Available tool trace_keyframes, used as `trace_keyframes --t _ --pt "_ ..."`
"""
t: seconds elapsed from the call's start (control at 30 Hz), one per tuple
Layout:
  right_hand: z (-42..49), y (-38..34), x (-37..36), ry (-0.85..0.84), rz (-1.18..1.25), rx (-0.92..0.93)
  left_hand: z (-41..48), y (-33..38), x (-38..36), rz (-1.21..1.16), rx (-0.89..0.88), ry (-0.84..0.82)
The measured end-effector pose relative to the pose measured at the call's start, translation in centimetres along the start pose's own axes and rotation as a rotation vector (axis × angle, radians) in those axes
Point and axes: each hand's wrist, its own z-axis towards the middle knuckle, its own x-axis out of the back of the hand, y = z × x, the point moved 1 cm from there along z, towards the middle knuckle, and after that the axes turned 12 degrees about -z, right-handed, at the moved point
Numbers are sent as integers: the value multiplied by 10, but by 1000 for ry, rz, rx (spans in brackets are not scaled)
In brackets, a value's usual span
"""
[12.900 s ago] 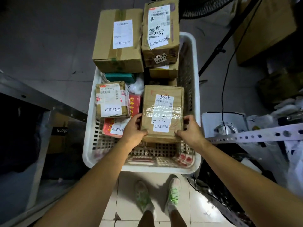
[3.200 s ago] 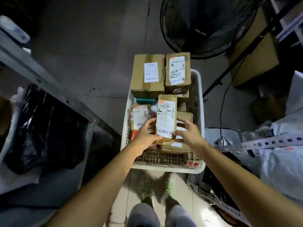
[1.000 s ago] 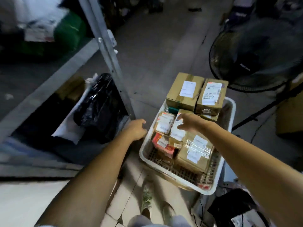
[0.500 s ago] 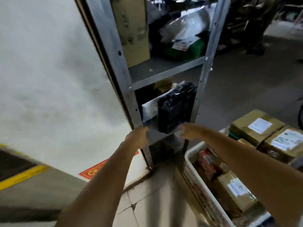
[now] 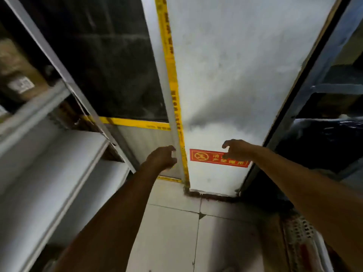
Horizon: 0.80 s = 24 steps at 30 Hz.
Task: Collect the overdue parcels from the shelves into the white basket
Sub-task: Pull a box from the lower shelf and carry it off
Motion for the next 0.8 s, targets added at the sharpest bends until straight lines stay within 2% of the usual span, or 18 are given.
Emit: trace_keyframes --t 0.23,0.4,0.57,0.8 --pt "-9 -188 -24 -8 -57 267 -117 -172 38 -138 234 130" --pt "-32 -314 -50 -48 -88 418 -209 -256 52 -132 342 223" --pt "-59 -424 -72 -64 -162 607 -306 -326 65 -186 562 323" --pt "-79 -544 -90 -106 -315 881 -405 -379 62 -290 810 471"
